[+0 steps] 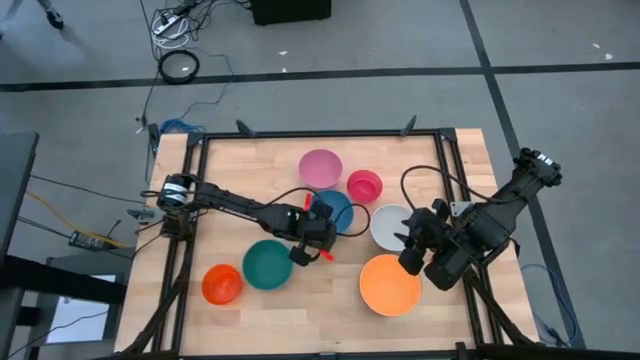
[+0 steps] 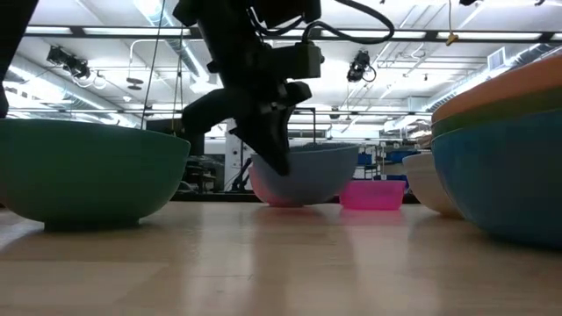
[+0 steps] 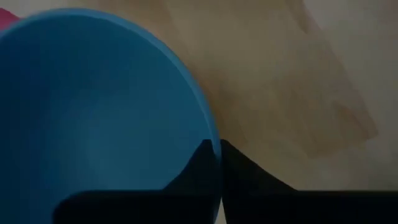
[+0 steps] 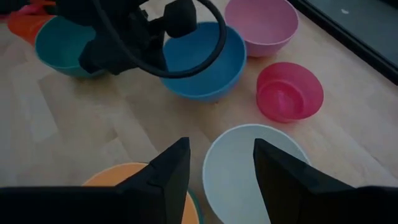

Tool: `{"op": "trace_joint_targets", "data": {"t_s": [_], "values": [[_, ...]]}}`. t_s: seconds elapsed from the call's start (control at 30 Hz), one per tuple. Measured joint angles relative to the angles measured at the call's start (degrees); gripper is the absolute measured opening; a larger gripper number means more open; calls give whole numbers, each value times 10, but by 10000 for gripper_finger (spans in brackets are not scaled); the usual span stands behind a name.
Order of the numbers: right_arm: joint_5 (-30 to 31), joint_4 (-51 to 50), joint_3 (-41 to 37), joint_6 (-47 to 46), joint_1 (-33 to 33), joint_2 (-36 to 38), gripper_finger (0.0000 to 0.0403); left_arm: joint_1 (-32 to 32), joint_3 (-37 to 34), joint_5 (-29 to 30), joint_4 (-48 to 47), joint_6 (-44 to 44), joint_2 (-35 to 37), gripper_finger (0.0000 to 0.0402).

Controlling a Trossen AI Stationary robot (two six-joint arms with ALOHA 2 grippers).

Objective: Nest bowls inside each other
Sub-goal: Stack the blue bowl on top of the yellow bowl

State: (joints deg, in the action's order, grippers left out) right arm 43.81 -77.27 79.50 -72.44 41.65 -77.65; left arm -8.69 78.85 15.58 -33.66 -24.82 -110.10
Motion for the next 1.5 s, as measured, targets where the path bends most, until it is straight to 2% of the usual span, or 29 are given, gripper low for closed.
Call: {"op": "trace_joint_targets", "data": {"t_s": [0.1,0.2,0.27,0.43,0.73,1.13,1.37,1.5], "values": [[0,0,0,0,0,0,166,-5,6,26,0,0,4,9],[0,-2,0,0,0,0,166,-21,52,26,-7,0,15,9],[1,-5,0,-1,0,0,166,-32,100,-21,-11,-5,21,9],[13,-7,0,-1,1,0,166,-47,189,-196,8,-5,20,9],[16,-11,0,1,3,0,166,-63,186,-278,53,1,4,9],[22,-26,0,-4,12,0,166,-62,184,-323,172,23,-44,9],[22,-25,0,-5,21,0,166,-56,184,-332,198,69,-74,9],[27,-26,0,-11,27,0,166,-53,184,-331,202,92,-87,34]]}}
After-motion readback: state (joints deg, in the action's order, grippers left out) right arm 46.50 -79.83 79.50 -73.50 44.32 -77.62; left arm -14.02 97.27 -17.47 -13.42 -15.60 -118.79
